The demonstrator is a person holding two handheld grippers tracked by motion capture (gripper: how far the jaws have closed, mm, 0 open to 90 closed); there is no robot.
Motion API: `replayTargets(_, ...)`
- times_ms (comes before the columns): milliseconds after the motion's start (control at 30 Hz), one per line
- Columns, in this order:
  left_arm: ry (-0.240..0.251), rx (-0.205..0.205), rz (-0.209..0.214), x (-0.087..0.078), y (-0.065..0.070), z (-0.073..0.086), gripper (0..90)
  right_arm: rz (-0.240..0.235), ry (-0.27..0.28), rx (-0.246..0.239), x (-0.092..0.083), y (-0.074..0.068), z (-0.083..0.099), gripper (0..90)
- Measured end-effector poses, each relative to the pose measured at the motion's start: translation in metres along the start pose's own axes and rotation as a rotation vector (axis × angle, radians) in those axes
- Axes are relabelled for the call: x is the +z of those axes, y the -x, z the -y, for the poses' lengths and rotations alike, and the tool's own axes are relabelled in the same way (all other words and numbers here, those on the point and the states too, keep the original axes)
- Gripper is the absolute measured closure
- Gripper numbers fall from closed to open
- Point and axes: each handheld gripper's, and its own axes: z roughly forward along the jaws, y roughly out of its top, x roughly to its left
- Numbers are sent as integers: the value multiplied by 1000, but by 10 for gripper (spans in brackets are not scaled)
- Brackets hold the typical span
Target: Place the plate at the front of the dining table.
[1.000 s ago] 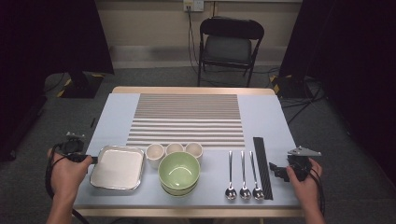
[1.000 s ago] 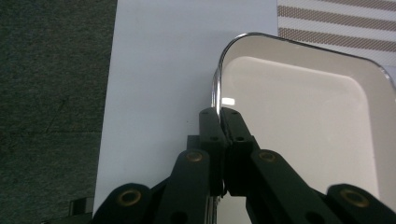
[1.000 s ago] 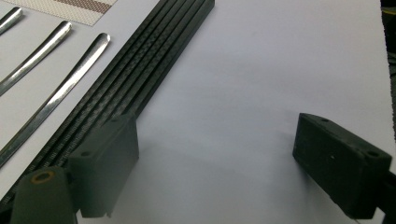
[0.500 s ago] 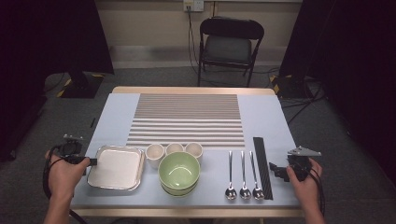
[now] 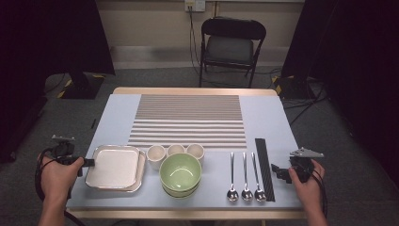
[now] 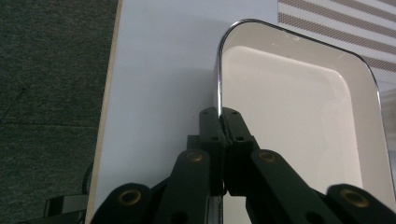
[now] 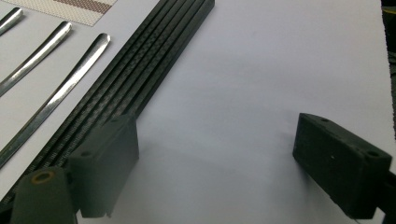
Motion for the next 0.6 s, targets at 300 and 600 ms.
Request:
replayTargets(300, 28, -18, 31, -4, 10, -11, 889, 0, 2, -2, 0, 0, 0, 132)
replayTargets(600, 29, -26, 42, -9, 19, -26, 888, 0, 2, -2, 0, 0, 0, 132)
